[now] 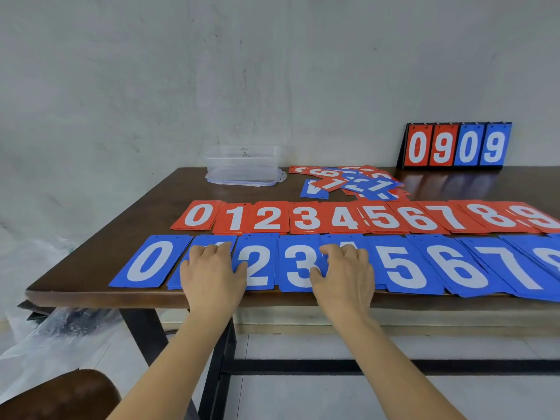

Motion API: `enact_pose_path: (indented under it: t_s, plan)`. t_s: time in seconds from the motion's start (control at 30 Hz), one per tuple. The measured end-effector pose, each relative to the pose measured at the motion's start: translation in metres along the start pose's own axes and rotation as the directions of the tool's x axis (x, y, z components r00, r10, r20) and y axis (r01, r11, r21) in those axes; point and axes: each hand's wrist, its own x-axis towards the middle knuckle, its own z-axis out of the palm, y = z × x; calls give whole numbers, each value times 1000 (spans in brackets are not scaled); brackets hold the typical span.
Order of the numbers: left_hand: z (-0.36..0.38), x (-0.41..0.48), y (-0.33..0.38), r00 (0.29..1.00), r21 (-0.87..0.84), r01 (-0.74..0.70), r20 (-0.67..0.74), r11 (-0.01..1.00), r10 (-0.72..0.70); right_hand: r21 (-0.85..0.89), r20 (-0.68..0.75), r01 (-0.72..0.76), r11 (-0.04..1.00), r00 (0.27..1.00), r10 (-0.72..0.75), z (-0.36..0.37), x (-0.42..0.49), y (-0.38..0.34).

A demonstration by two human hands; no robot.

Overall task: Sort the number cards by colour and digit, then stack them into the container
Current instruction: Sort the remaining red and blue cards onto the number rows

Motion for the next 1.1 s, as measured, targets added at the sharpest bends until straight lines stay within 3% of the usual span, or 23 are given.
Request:
enact_pose_path:
  t_s: [0.27,0.5,0.8,1.1]
  plan:
    - [6,2,6,1000,-103,-16,-24,995,13,7,17,57,998,998,-57,-3,-2,3]
    - [1,17,43,987,-196,-159,-44,968,153,-16,-20,74,997,997,-75,-23,16,16]
    - [3,79,131,959,-163,-283,-16,945,284,-143,-99,70,987,992,-84,-62,102,50]
    - [55,152,221,955,-118,-282,57,952,290,-234,-45,35,972,998,-46,-53,217,127]
